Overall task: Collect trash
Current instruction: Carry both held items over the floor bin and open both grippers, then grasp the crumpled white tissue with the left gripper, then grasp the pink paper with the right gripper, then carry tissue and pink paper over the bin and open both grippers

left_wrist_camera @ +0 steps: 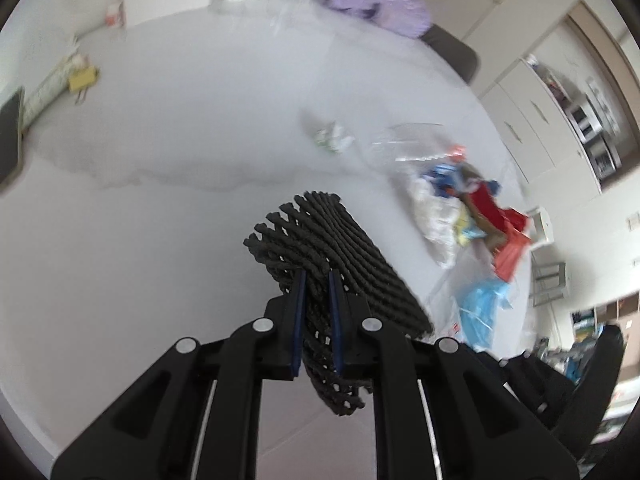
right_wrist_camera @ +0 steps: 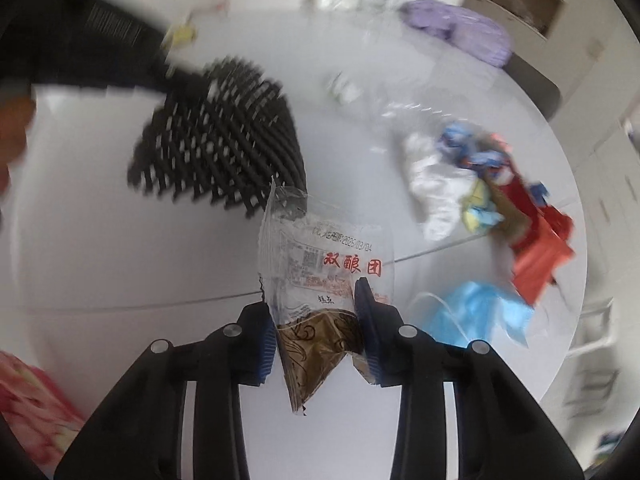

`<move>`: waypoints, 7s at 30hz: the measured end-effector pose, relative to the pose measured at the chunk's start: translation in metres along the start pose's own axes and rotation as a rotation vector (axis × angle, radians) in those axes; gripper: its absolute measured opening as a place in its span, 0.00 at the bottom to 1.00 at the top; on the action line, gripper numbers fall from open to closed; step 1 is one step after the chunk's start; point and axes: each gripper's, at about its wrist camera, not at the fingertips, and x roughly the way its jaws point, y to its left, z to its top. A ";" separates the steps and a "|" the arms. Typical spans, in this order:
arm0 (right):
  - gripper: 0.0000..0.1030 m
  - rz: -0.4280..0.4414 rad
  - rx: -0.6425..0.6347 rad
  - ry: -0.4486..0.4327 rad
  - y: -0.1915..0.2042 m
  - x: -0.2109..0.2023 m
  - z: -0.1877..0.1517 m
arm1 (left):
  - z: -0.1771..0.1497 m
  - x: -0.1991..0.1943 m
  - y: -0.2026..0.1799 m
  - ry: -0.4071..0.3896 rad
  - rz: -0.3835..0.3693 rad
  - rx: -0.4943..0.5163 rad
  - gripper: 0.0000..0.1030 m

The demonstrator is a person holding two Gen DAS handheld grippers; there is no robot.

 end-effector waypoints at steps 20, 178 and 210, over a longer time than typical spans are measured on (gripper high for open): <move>0.38 -0.158 0.820 0.043 -0.242 -0.098 -0.287 | -0.147 0.030 -0.336 0.204 -0.270 0.642 0.11; 0.16 0.124 0.492 0.198 -0.372 -0.072 -0.291 | -0.233 0.154 -0.434 0.388 -0.263 0.641 0.74; 0.97 0.046 0.417 0.119 -0.373 -0.074 -0.246 | -0.140 0.043 -0.395 -0.020 0.039 0.501 0.92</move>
